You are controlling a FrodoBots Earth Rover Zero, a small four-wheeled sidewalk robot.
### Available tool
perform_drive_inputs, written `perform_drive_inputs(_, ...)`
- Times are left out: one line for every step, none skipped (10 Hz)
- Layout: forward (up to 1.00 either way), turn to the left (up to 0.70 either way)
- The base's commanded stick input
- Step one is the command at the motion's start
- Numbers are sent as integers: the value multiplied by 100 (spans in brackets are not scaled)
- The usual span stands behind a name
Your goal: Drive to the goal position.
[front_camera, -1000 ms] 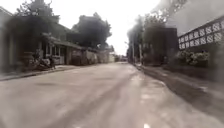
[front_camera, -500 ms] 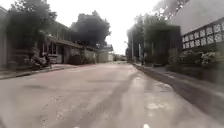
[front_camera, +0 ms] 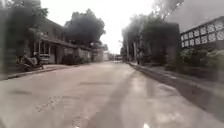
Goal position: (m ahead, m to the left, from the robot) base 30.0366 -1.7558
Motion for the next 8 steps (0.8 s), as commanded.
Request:
perform_drive_inputs(70,-35)
perform_drive_inputs(70,1)
perform_drive_inputs(70,8)
perform_drive_inputs(70,2)
perform_drive_inputs(70,0)
perform_drive_inputs(70,0)
perform_drive_inputs(70,0)
perform_drive_inputs(70,0)
